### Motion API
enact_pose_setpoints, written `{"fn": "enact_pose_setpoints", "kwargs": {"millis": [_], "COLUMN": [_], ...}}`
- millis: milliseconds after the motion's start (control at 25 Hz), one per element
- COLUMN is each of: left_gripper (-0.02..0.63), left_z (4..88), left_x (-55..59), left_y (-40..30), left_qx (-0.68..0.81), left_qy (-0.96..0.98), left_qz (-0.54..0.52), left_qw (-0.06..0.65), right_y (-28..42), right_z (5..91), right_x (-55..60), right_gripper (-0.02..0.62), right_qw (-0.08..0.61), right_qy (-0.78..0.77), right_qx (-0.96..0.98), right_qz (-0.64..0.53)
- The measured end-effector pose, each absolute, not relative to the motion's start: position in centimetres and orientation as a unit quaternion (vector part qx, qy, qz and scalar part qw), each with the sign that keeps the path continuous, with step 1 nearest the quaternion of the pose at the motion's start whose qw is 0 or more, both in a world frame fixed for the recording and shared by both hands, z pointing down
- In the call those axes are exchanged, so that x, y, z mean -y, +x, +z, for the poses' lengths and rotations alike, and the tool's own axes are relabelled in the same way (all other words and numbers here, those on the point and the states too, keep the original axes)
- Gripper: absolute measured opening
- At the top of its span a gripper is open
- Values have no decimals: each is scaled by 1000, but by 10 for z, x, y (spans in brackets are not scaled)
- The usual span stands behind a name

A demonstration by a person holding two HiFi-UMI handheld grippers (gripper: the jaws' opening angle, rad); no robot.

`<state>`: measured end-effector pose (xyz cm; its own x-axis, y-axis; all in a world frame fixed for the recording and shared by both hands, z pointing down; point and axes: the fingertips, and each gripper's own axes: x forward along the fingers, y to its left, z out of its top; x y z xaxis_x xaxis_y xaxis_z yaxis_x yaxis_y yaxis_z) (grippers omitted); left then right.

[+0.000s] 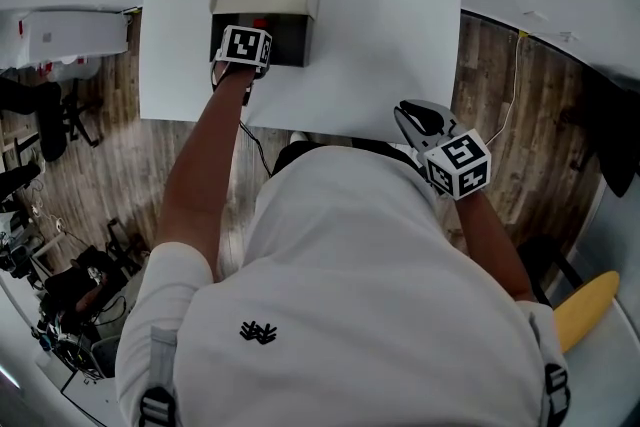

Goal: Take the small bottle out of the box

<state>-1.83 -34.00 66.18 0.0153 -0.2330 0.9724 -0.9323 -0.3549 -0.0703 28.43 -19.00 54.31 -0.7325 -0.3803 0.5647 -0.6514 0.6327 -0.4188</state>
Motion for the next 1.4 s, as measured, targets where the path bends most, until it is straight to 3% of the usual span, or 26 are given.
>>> {"fn": "enact_pose_setpoints", "kwargs": {"millis": [520,920,1400], "left_gripper": [216,215,215], "left_z": [639,575,503], "left_x": [339,320,250], "left_y": [-12,2,-40], "left_qx": [476,470,467], "left_qy": [676,747,793], "left_qz": [452,349,265], "left_qw": [334,315,289], "right_y": [270,227,158], "right_z": [536,529,522], "right_x": [194,190,164], "right_gripper": [51,46,37], "right_qw": [224,235,255], "right_qy": [288,263,246], "right_qx": [886,896,903], "right_qz": [286,269,241]}}
